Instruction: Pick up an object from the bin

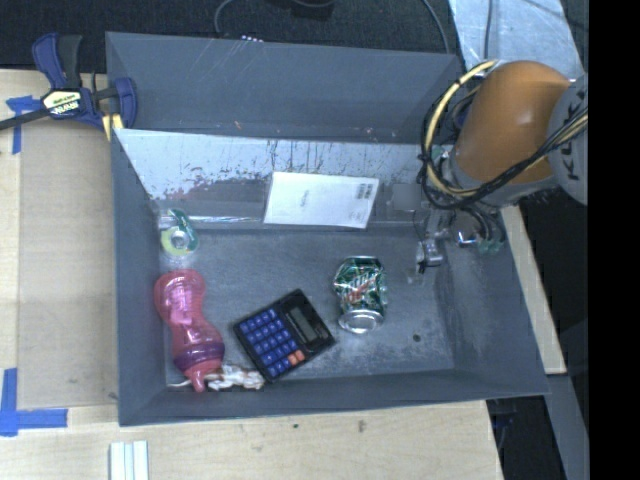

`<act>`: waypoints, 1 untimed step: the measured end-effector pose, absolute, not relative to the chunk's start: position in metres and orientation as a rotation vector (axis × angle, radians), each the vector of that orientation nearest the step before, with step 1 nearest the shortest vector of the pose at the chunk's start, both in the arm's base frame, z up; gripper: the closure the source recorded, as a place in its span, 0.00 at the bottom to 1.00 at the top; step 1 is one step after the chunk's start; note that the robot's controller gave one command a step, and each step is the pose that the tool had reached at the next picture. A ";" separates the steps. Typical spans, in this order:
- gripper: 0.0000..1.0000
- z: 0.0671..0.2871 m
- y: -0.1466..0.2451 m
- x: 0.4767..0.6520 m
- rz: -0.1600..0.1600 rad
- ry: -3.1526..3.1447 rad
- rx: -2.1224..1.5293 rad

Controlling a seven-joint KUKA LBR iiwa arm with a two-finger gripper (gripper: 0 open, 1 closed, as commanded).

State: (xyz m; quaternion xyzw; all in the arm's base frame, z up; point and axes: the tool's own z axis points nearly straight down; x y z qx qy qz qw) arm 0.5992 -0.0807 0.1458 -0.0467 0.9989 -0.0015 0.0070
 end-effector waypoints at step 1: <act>0.00 0.078 -0.094 0.606 0.001 3.135 -0.071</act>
Offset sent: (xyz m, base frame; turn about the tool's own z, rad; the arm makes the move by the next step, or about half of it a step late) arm -0.0045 0.0145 -0.0758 -0.3302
